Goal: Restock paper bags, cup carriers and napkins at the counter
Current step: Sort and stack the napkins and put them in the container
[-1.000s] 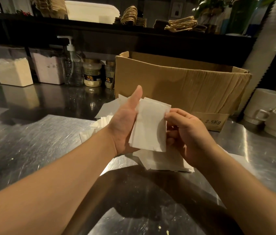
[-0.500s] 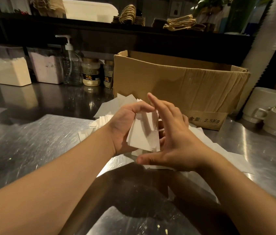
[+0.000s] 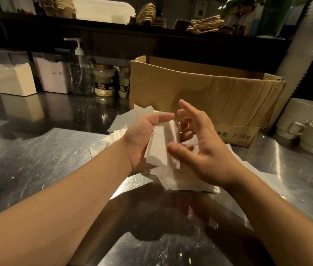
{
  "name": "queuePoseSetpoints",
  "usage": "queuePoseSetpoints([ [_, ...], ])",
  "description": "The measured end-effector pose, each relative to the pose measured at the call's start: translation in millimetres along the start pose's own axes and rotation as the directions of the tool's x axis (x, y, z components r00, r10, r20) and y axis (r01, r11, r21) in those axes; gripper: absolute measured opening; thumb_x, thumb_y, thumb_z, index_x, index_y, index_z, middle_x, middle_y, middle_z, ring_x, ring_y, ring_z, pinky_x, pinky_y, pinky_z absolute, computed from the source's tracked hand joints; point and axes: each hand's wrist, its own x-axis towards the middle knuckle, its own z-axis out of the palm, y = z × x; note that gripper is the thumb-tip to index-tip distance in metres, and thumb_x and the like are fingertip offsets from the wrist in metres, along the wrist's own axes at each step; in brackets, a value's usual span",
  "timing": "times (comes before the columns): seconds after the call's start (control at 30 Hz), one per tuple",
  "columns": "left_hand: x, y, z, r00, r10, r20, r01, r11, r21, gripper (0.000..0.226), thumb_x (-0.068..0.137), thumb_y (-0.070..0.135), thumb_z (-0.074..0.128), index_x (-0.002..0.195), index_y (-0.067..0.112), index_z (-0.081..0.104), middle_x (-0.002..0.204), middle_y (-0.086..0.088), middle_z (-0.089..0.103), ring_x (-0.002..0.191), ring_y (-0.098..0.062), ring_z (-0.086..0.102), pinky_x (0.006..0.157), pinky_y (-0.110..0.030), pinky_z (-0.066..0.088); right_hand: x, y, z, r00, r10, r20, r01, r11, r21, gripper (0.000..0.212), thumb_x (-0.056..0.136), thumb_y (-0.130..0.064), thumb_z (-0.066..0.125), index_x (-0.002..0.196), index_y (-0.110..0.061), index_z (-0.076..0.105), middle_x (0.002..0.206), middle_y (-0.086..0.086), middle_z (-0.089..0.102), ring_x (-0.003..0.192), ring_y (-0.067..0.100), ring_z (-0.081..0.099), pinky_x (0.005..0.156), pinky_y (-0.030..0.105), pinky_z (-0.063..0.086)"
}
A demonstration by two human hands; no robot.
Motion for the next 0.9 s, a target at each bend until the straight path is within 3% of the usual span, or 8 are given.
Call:
queuePoseSetpoints([
  [0.13,1,3,-3,0.995,0.048,-0.086,-0.054,0.997,-0.062,0.065,0.082,0.049,0.061,0.137,0.014,0.057,0.114,-0.012,0.064,0.102,-0.028,0.062,0.093,-0.043,0.052,4,0,0,0.982,0.043,-0.186,-0.036,0.998,0.042,0.073,0.086,-0.064,0.054,0.151,-0.040,0.030,0.130,-0.016,0.049,0.113,-0.007,0.050,0.087,0.014,0.043],
  [0.23,0,5,-3,0.988,0.072,-0.139,-0.085,0.992,-0.089,0.051,0.090,0.046,0.058,0.130,0.014,0.060,0.100,-0.012,0.070,0.096,-0.026,0.064,0.095,-0.042,0.052,3,-4,-2,0.970,0.093,-0.223,-0.072,0.992,0.102,0.050,0.089,-0.053,0.058,0.134,-0.036,0.043,0.107,-0.019,0.057,0.099,-0.005,0.057,0.081,0.016,0.050],
  [0.33,-2,9,-4,0.986,0.096,-0.134,-0.122,0.972,-0.202,0.046,0.087,0.044,0.061,0.121,0.013,0.057,0.096,-0.011,0.067,0.088,-0.023,0.060,0.088,-0.035,0.050,2,-4,-5,0.977,0.104,-0.185,-0.093,0.994,0.065,0.017,0.095,-0.035,0.065,0.108,-0.032,0.054,0.094,-0.014,0.061,0.088,-0.003,0.059,0.071,0.016,0.052],
  [0.4,0,10,-7,0.985,0.115,-0.129,-0.151,0.938,-0.313,0.052,0.081,0.039,0.067,0.124,0.012,0.052,0.096,-0.011,0.063,0.079,-0.021,0.057,0.081,-0.033,0.048,3,-4,-8,0.993,0.104,-0.057,-0.106,0.994,-0.030,0.009,0.093,-0.037,0.065,0.099,-0.034,0.059,0.091,-0.011,0.064,0.084,0.000,0.060,0.070,0.019,0.054],
  [0.5,3,10,-12,0.981,0.141,-0.130,-0.183,0.897,-0.402,0.051,0.080,0.031,0.067,0.123,0.010,0.051,0.094,-0.007,0.056,0.075,-0.020,0.055,0.080,-0.032,0.048,4,-2,-12,0.966,0.136,0.221,-0.069,0.956,-0.287,0.022,0.082,-0.055,0.066,0.096,-0.038,0.062,0.094,-0.016,0.061,0.086,0.001,0.057,0.071,0.023,0.052],
  [0.6,4,9,-13,0.976,0.141,-0.165,-0.195,0.905,-0.379,0.042,0.084,0.034,0.064,0.118,0.010,0.056,0.095,-0.007,0.060,0.078,-0.022,0.059,0.082,-0.037,0.052,3,2,-13,0.909,0.190,0.371,-0.025,0.914,-0.406,0.041,0.074,-0.063,0.077,0.106,-0.045,0.058,0.104,-0.023,0.051,0.095,0.000,0.050,0.078,0.019,0.046],
  [0.73,4,10,-12,0.973,0.136,-0.186,-0.201,0.897,-0.394,0.061,0.077,0.035,0.071,0.130,0.012,0.051,0.107,-0.011,0.058,0.076,-0.023,0.059,0.072,-0.034,0.055,4,3,-14,0.887,0.224,0.403,-0.037,0.906,-0.422,0.061,0.066,-0.064,0.082,0.116,-0.055,0.049,0.113,-0.028,0.041,0.110,0.003,0.041,0.097,0.030,0.047],
  [0.9,4,9,-14,0.979,0.107,-0.174,-0.166,0.915,-0.367,0.059,0.079,0.040,0.068,0.130,0.013,0.053,0.098,-0.009,0.061,0.076,-0.021,0.060,0.074,-0.033,0.053,3,4,-14,0.895,0.212,0.393,-0.045,0.919,-0.393,0.054,0.074,-0.050,0.083,0.118,-0.051,0.051,0.115,-0.026,0.045,0.108,0.002,0.047,0.097,0.030,0.051],
])
